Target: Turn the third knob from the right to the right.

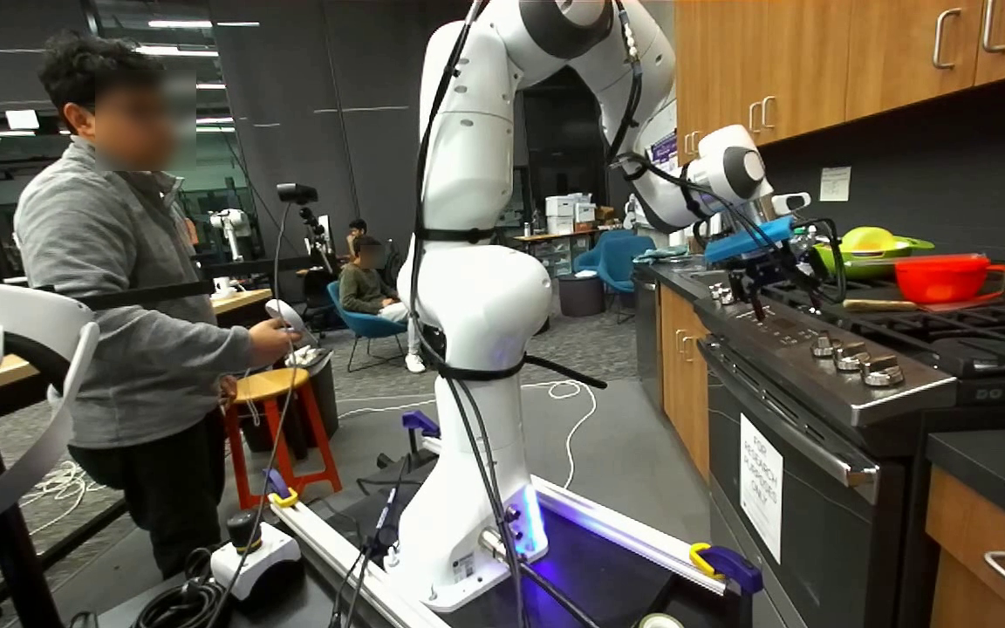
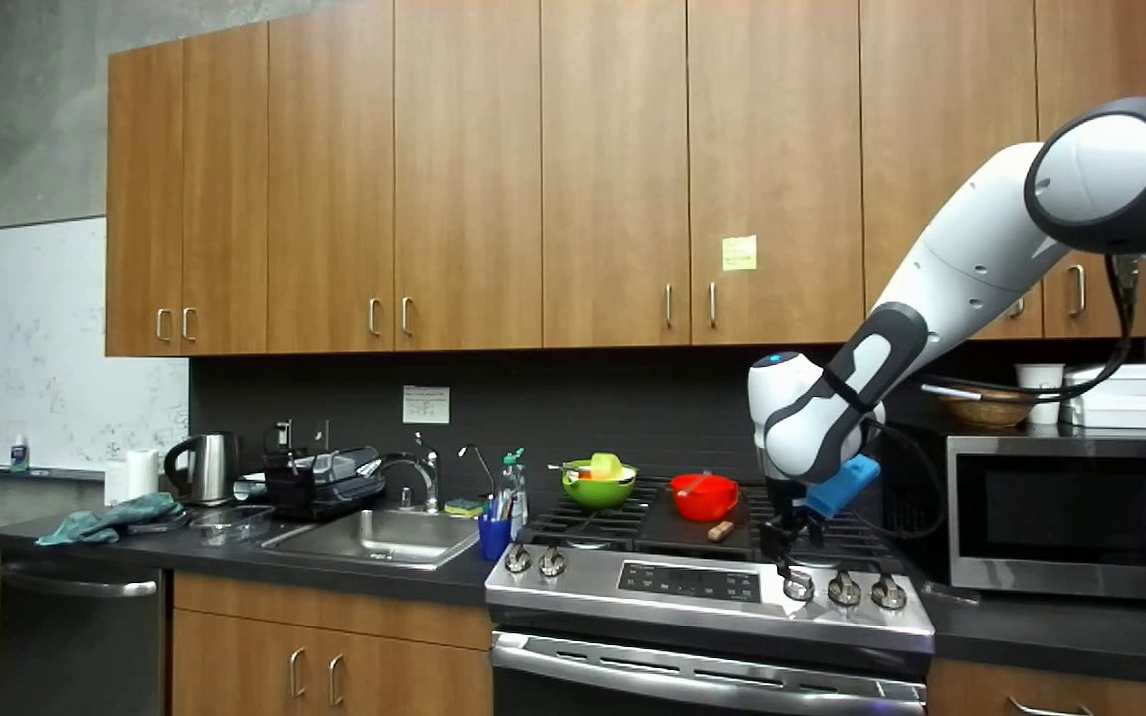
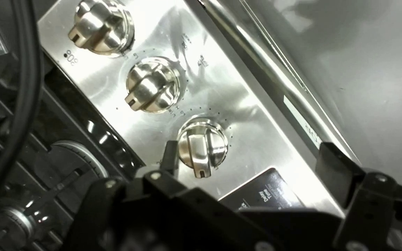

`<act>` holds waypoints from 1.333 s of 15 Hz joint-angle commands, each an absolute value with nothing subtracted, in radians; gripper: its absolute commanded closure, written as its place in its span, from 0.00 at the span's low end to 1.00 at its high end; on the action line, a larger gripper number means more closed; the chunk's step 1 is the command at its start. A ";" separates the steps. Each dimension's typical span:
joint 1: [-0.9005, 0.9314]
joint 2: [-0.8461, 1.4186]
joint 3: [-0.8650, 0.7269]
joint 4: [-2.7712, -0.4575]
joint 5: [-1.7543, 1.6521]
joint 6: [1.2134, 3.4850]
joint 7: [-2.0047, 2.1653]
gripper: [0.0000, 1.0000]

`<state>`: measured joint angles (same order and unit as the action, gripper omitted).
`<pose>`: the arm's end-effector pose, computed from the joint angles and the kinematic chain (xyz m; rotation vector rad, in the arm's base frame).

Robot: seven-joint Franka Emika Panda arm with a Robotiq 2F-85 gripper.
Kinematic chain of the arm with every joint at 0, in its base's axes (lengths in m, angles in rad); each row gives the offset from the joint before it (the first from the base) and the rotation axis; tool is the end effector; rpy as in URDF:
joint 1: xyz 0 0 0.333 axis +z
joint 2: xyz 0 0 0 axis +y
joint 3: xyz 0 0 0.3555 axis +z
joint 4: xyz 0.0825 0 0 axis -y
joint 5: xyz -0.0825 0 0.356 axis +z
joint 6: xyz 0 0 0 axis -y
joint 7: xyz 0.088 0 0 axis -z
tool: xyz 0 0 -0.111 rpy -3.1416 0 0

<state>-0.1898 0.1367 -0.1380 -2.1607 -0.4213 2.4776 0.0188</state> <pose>0.5285 -0.1771 0.4063 2.8061 -0.0462 0.1790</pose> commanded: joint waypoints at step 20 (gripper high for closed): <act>-0.191 0.263 -0.157 -2.051 -0.350 2.472 -0.164 0.00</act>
<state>-0.1900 0.2409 -0.1486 -2.0805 -0.3829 2.4717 -0.1177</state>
